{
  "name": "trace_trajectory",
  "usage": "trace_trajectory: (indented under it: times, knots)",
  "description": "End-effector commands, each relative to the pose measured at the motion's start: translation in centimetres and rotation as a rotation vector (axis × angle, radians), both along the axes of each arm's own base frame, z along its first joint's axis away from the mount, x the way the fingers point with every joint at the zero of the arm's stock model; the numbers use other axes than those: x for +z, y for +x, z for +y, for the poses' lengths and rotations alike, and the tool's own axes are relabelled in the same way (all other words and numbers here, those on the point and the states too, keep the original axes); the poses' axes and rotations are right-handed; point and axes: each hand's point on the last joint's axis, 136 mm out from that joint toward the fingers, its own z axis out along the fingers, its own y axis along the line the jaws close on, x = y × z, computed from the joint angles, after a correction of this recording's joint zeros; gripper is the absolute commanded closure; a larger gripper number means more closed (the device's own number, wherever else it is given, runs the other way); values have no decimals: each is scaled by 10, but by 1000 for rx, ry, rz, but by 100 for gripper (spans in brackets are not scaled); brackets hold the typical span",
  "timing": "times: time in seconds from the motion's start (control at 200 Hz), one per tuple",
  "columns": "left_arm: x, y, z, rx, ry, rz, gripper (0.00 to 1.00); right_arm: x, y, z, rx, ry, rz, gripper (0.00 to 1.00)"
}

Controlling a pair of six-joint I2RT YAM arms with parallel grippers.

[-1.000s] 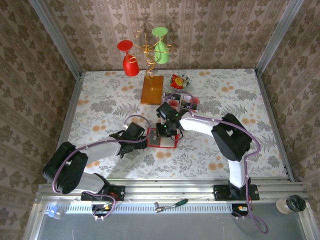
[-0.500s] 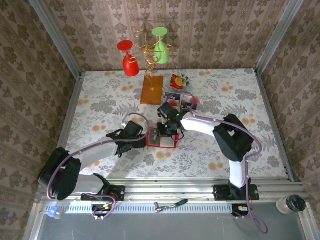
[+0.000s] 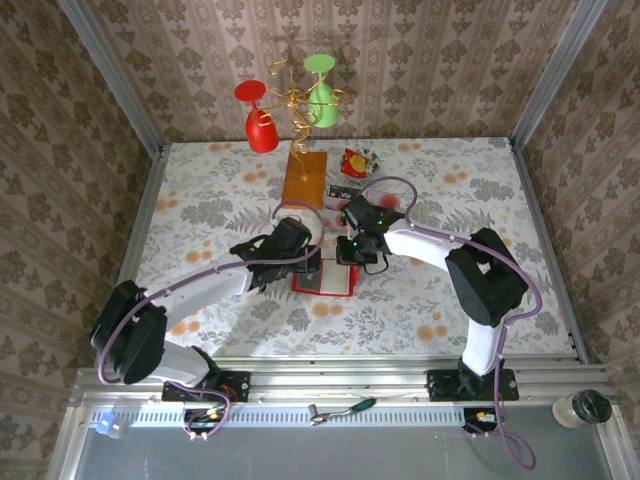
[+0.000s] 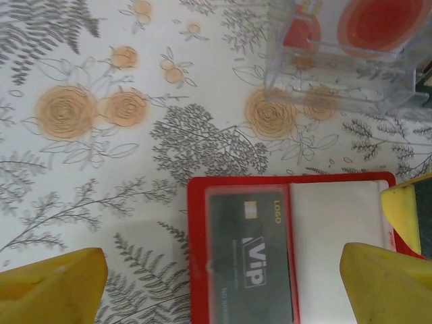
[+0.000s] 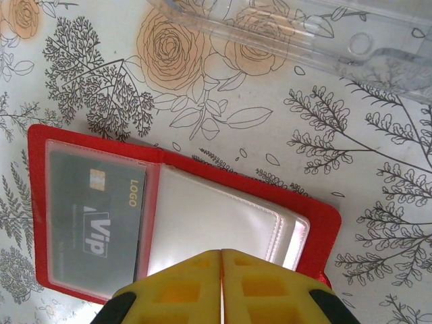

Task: Put the credit cards into the card holder
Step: Flip over the card slot on the card holder.

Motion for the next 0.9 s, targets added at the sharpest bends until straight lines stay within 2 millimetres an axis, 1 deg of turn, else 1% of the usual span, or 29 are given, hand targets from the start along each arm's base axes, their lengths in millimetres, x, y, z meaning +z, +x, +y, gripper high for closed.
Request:
trace_trajectory:
  times: [0.0, 0.165, 0.36, 0.595, 0.79, 0.895]
  knots:
    - [-4, 3, -11, -31, 21, 4, 10, -13, 3, -7, 1, -44, 7, 89]
    - [-25, 1, -19, -51, 31, 25, 10, -22, 5, -10, -2, -58, 25, 90]
    - [-44, -4, -25, -77, 34, 41, 10, -27, 5, -13, 2, -66, 34, 90]
    - [-56, -9, -28, -101, 45, 41, 9, -37, 2, -7, 12, -47, 71, 90]
    - [-63, -13, -25, -105, 49, 46, 9, -37, 0, 4, 9, -10, 78, 90]
    - [-65, -14, -25, -112, 49, 44, 9, -39, -1, 7, 5, -1, 87, 90]
